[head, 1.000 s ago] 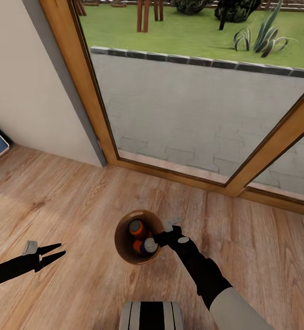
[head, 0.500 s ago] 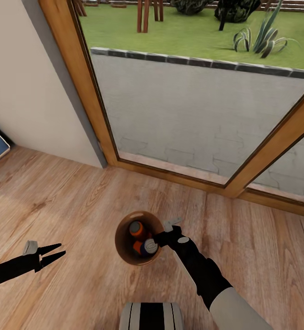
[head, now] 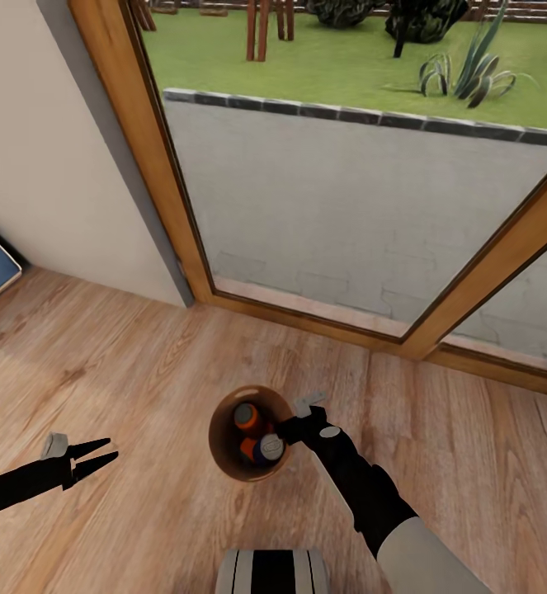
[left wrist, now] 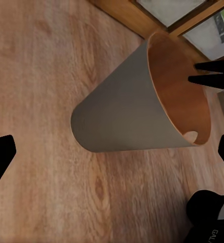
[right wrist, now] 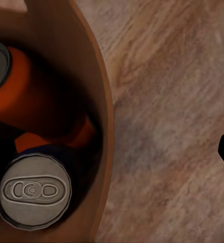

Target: Put the three can of soda from the living room inside the tash can in the kitchen.

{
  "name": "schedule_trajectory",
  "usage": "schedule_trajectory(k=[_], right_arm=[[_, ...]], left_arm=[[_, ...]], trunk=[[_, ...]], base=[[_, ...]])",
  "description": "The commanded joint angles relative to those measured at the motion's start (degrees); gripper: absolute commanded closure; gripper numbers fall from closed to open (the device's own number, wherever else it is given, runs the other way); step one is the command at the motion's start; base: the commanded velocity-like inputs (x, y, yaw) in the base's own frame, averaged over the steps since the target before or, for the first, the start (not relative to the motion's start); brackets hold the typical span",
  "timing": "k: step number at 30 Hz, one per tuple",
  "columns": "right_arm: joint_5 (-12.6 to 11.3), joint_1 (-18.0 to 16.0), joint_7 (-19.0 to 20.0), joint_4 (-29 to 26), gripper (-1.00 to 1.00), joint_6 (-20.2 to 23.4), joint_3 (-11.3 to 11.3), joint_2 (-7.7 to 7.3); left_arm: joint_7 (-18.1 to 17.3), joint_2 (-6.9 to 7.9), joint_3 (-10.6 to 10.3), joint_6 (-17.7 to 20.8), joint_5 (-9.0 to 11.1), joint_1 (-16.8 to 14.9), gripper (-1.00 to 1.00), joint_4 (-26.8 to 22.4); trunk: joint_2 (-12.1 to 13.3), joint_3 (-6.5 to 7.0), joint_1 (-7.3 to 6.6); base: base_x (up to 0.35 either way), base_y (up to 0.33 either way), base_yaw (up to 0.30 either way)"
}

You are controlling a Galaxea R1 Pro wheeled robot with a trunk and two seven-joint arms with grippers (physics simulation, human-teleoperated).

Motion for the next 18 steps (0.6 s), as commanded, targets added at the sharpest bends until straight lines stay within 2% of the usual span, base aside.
schedule_trajectory(k=[1, 18], right_arm=[[0.0, 0.0, 0.0, 0.0, -1.0, 0.0, 0.0, 0.0], [0.0, 0.0, 0.0, 0.0, -1.0, 0.0, 0.0, 0.01]], left_arm=[[0.0, 0.0, 0.0, 0.0, 0.0, 0.0, -1.0, 0.0], [-0.08, 0.0, 0.0, 0.0, 0.0, 0.0, -1.0, -0.03]], trunk=[[0.42, 0.19, -0.23], [7.24, 3.24, -3.96]], base=[[0.0, 0.0, 0.0], [0.0, 0.0, 0.0]])
